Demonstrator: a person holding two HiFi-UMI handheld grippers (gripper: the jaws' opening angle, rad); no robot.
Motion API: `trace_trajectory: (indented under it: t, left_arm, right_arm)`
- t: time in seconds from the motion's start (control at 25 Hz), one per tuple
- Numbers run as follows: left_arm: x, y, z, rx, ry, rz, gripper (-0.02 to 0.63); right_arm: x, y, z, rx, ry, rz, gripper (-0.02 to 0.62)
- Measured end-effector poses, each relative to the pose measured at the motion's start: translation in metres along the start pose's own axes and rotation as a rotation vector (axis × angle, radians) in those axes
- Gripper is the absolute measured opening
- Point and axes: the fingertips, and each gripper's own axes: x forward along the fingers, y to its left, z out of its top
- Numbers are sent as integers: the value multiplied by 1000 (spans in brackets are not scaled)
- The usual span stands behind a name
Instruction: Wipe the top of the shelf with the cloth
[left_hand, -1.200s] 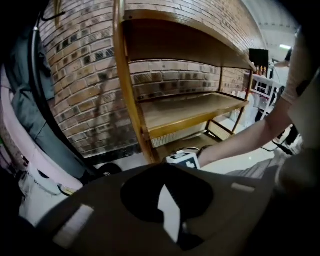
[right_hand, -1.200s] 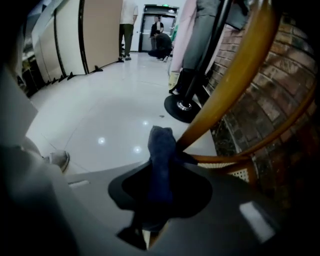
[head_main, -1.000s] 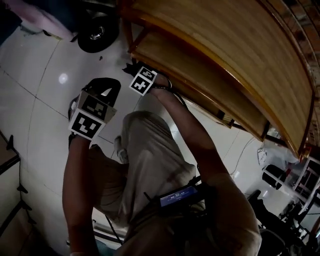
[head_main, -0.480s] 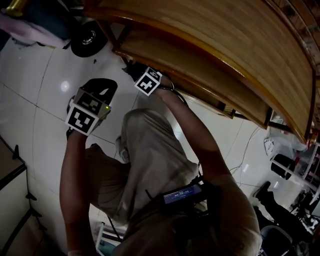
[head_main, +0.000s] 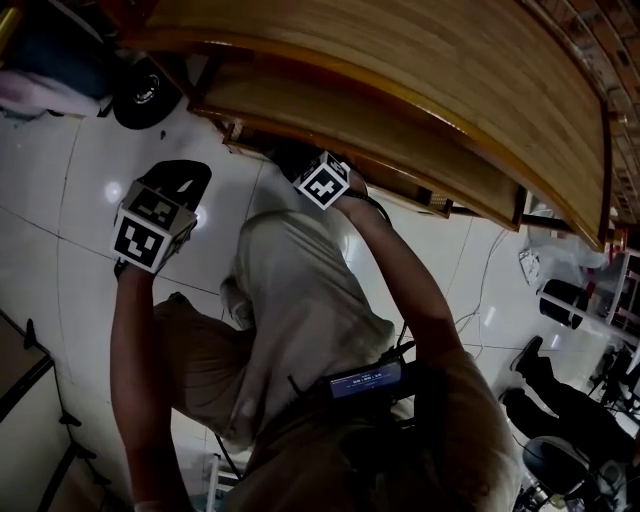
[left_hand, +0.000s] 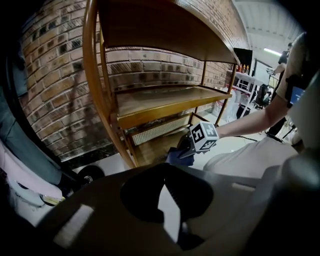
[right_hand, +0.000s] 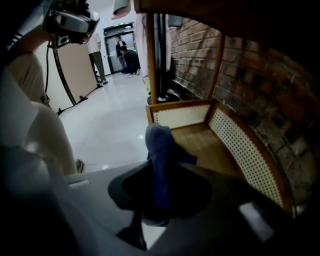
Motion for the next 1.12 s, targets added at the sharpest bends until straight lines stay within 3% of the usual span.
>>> trace_trajectory:
  t: [0.32,0.68,1.12]
  left_arm:
    - [3,-27,11,19,4,-62,5]
    - [9,-28,19,37,16,-56,5]
    - [20,-33,38,66,-2,-72,5]
  right_arm:
    - [-47,-23,-78,68,43,-73,86]
    - [-92,-44,-156,135,100,-143,84]
    - [-165,-78,-279,177,249,-318,84]
